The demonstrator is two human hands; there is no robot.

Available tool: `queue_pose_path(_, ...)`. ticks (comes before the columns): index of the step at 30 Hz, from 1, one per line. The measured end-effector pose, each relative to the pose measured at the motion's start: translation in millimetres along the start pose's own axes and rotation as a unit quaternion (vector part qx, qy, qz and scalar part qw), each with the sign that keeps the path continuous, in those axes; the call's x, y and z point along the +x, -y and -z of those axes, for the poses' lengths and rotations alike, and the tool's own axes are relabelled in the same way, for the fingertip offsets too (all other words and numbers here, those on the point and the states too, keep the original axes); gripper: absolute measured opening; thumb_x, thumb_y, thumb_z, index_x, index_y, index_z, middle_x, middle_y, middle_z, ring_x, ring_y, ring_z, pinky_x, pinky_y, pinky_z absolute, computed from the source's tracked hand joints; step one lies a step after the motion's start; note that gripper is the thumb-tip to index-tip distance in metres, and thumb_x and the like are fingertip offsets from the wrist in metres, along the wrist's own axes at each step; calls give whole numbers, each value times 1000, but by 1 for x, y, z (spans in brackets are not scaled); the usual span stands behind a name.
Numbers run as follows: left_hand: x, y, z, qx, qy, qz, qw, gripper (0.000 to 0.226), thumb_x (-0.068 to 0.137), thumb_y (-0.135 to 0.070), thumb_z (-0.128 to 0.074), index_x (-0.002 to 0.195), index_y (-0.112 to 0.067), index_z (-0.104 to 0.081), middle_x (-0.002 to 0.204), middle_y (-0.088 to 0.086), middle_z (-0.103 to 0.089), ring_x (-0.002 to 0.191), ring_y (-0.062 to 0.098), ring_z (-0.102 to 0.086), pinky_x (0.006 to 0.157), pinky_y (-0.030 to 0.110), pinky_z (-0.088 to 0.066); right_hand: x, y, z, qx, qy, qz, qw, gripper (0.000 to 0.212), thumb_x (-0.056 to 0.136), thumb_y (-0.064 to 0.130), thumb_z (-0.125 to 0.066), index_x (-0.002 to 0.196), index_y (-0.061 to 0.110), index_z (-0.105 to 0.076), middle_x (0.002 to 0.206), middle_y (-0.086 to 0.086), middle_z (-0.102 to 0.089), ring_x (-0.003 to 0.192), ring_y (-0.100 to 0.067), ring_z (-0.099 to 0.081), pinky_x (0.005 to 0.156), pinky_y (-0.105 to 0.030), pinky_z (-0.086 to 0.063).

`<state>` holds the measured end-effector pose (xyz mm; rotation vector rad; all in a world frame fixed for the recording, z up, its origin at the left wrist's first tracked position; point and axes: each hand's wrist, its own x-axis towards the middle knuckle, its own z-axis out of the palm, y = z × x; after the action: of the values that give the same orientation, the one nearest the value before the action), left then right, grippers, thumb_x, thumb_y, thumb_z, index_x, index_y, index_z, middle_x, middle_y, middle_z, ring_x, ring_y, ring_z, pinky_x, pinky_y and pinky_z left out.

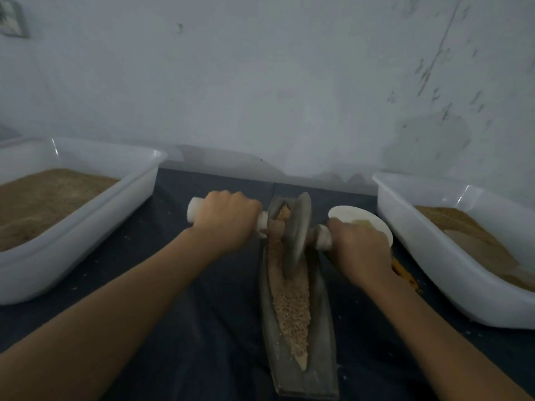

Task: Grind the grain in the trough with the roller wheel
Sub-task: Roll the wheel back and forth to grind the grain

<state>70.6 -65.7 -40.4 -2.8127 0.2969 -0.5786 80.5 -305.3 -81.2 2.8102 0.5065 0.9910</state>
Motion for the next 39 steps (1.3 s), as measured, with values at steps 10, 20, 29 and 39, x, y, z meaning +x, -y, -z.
queue_pose_path(10, -73, 6, 6, -77, 17, -15, 997, 31, 81, -42, -62, 82, -33, -32, 79, -10, -54, 73, 16, -57, 63, 31, -40, -45, 8, 63, 29, -24, 68, 997, 46, 41, 19, -91, 66, 20, -53, 56, 2, -55, 47, -22, -54, 46, -29, -40)
queue_pose_path(20, -56, 9, -2, -45, -17, 4, 999, 26, 81, -47, -57, 79, -33, -36, 68, -10, -43, 63, 16, -43, 59, 31, -31, -35, -8, 38, -15, -12, 45, 999, 44, 46, 26, -91, 67, 18, -54, 56, -2, -56, 44, -26, -52, 40, -24, -32)
queue_pose_path(29, -3, 17, -23, -68, -10, 11, 998, 24, 82, -46, -58, 79, -33, -39, 88, -3, -63, 78, 25, -60, 63, 32, -35, 16, -14, 14, -31, 70, -2, 997, 26, 83, 38, -61, 79, 26, -38, 75, 2, -59, 67, -23, -58, 53, -30, -44)
queue_pose_path(39, -82, 7, 18, -7, -82, -77, 994, 46, 59, -40, -77, 69, -31, -33, 56, -9, -42, 45, 14, -41, 47, 25, -22, -65, -5, 70, 22, 65, 46, 997, 59, 44, 30, -89, 65, 29, -34, 49, 15, -18, 39, -7, -21, 34, -21, -27)
